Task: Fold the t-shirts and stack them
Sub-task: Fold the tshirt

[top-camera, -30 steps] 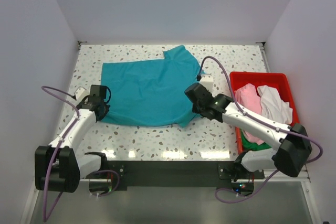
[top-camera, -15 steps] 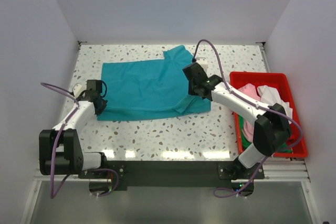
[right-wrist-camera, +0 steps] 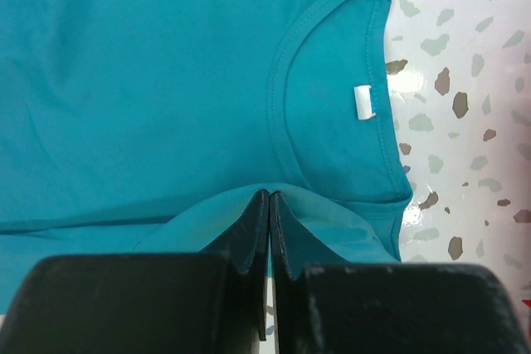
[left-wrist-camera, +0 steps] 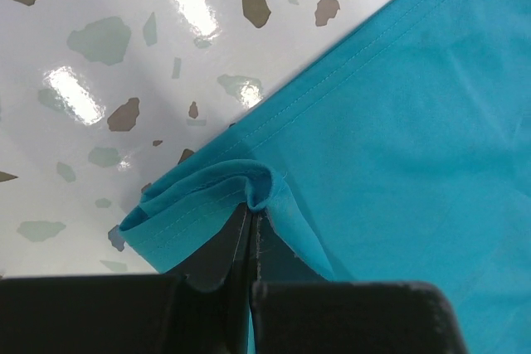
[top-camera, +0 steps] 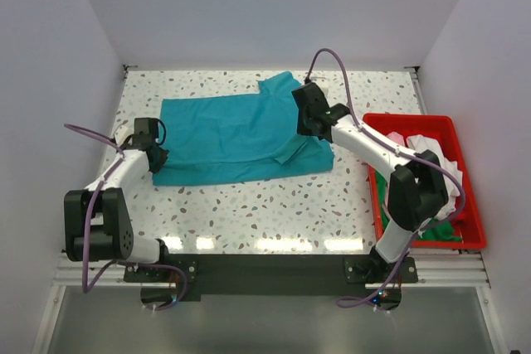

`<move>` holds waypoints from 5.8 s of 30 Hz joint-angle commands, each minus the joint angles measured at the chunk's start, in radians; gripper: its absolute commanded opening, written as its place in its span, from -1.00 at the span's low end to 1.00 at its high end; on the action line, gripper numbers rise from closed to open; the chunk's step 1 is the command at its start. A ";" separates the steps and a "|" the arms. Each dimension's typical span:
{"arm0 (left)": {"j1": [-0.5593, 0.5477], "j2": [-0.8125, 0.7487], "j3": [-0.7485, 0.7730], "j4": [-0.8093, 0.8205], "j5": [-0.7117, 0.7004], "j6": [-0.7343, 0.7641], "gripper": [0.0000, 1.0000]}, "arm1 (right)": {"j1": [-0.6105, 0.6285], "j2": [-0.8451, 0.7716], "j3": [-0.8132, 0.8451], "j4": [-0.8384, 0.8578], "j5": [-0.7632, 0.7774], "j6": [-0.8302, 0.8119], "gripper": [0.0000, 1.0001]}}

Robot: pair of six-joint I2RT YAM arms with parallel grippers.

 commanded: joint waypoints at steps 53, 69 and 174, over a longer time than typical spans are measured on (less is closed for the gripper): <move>0.117 0.029 0.015 0.177 0.205 0.107 0.33 | -0.088 0.116 0.037 0.104 -0.169 0.022 0.04; -0.044 -0.014 -0.095 0.205 0.161 0.074 -0.01 | 0.042 0.258 0.097 0.118 -0.130 0.053 -0.63; 0.002 0.067 0.065 0.200 0.231 0.155 0.09 | -0.008 0.465 0.324 0.340 -0.235 -0.127 0.40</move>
